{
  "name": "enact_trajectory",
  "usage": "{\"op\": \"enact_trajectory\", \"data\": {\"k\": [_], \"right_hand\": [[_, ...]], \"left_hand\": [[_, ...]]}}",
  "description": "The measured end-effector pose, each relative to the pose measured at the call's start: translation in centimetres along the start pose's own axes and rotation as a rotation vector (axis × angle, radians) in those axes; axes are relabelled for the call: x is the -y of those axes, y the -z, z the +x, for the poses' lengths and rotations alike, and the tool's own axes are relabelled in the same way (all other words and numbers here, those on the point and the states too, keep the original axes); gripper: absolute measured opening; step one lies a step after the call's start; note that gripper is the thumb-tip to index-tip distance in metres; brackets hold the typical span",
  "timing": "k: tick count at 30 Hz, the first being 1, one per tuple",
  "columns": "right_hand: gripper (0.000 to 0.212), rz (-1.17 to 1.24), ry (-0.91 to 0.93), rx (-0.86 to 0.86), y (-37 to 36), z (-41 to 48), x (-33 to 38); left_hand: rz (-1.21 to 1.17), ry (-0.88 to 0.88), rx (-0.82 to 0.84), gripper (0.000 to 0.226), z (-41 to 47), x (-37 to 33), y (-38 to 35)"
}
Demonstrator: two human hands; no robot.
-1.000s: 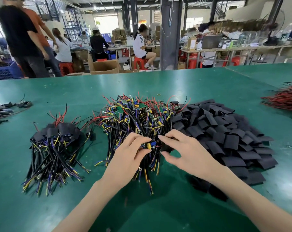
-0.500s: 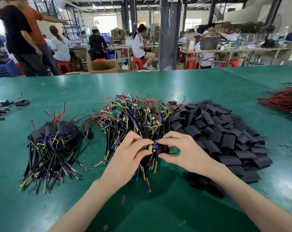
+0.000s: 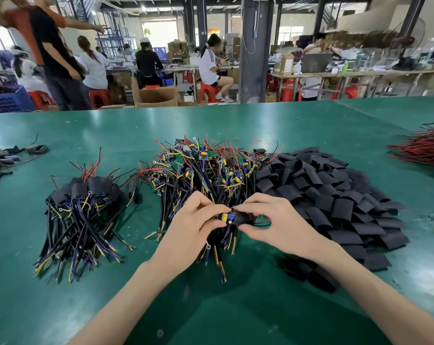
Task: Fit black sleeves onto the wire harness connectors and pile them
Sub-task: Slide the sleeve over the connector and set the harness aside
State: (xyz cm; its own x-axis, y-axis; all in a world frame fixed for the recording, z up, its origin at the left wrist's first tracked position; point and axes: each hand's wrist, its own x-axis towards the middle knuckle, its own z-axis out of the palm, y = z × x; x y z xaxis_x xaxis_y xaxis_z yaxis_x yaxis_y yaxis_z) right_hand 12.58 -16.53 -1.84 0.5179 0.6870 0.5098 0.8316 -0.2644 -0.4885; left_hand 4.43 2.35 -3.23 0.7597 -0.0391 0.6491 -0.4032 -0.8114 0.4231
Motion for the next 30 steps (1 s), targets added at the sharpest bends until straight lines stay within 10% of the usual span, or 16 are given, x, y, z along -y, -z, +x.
{"op": "enact_trajectory", "data": {"k": [30], "right_hand": [[0.035, -0.129, 0.178, -0.072, -0.6, -0.3, 0.3]], "left_hand": [[-0.371, 0.417, 0.092, 0.023, 0.6, -0.2, 1.0]]}}
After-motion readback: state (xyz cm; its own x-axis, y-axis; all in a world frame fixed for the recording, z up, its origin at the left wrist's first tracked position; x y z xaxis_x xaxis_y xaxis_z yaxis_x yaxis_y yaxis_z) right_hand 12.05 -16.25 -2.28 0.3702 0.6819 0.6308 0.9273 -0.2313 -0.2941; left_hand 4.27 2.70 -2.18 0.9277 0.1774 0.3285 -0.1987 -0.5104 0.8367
